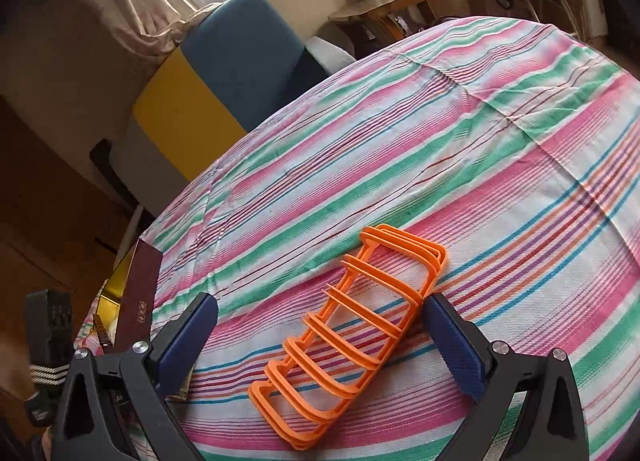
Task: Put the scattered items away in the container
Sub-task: 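Lower right tool and close right gripper on the orange rack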
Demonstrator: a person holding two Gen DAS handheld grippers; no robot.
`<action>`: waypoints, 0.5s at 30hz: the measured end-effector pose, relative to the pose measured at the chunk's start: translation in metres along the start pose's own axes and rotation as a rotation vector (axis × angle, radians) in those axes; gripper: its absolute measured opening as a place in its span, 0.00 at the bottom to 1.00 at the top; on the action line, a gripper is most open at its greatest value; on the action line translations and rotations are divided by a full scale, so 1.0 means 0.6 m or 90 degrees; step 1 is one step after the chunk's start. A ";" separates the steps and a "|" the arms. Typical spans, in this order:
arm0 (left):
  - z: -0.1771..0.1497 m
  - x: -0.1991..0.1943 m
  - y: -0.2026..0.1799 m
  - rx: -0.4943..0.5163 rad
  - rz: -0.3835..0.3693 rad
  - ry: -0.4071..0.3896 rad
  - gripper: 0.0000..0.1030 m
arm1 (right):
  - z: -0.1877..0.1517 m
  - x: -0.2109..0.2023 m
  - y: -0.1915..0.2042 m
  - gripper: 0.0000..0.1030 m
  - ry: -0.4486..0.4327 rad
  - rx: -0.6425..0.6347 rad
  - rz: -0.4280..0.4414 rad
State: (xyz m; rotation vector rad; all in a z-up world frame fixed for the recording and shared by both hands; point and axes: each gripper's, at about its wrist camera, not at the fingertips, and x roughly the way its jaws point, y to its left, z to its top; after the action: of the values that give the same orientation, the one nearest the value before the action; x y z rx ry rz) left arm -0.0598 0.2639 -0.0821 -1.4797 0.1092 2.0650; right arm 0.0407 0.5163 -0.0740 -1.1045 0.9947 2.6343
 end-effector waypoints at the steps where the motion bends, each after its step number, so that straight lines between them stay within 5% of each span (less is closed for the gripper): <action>1: -0.009 -0.004 0.001 -0.004 -0.003 0.000 0.30 | -0.001 0.002 0.006 1.00 0.006 -0.008 -0.002; 8: -0.060 -0.030 0.009 -0.023 -0.025 -0.005 0.30 | -0.014 0.030 0.062 1.00 0.018 -0.104 -0.100; 15: -0.092 -0.048 0.022 -0.018 -0.034 -0.014 0.35 | -0.069 0.049 0.123 0.75 0.078 -0.303 -0.099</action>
State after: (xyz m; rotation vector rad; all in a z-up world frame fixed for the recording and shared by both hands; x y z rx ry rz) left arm -0.0141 0.2196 -0.0810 -1.4609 0.0313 2.0466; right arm 0.0186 0.4294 -0.0762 -1.3791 0.2743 2.7688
